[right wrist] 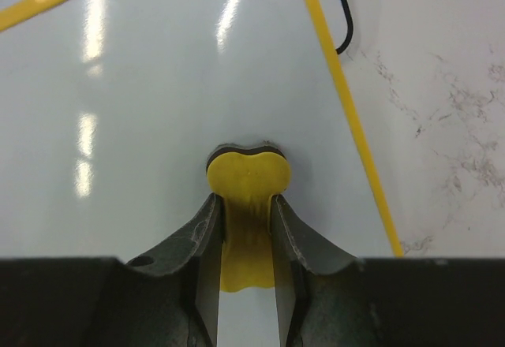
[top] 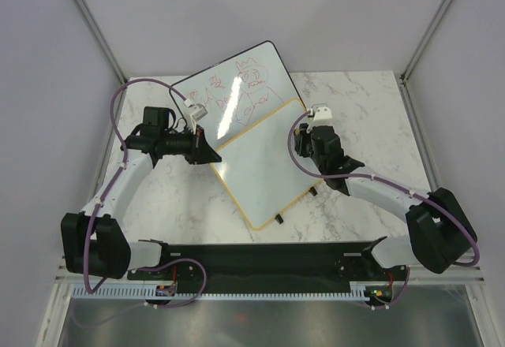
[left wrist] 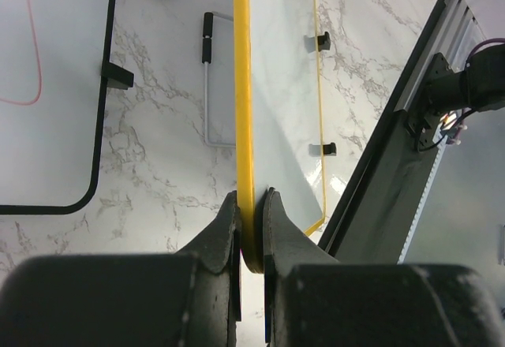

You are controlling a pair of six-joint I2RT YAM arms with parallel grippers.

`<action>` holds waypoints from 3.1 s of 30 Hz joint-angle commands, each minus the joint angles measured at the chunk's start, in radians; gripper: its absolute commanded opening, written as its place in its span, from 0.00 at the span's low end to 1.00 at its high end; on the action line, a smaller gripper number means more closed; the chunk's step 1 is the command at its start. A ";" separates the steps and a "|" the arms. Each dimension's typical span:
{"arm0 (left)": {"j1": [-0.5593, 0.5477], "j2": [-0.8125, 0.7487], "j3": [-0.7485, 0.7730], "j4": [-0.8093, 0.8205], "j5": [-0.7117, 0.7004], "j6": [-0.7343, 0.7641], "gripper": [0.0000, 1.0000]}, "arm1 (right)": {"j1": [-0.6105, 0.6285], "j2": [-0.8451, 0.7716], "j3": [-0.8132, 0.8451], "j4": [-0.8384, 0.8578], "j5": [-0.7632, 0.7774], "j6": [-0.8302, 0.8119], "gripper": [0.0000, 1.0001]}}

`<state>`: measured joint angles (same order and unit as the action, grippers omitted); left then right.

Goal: Erase the whiteboard

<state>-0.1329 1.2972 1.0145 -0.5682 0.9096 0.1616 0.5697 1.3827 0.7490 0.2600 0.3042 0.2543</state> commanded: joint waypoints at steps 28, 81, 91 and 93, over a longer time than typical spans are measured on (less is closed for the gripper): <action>-0.033 -0.026 0.015 0.079 -0.060 0.167 0.02 | 0.118 0.036 0.189 -0.200 0.096 -0.191 0.00; -0.043 -0.033 0.027 0.082 -0.046 0.148 0.02 | 0.702 -0.022 -0.151 -0.119 0.087 0.051 0.00; -0.048 -0.035 0.022 0.082 -0.048 0.153 0.02 | 0.215 -0.070 -0.168 -0.163 0.185 0.171 0.00; -0.047 -0.039 0.019 0.080 -0.055 0.161 0.02 | 0.115 -0.088 -0.187 -0.160 0.181 0.210 0.00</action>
<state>-0.1570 1.2881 1.0222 -0.5114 0.8742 0.1547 0.8318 1.2793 0.6067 0.1009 0.3603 0.4007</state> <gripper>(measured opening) 0.115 0.337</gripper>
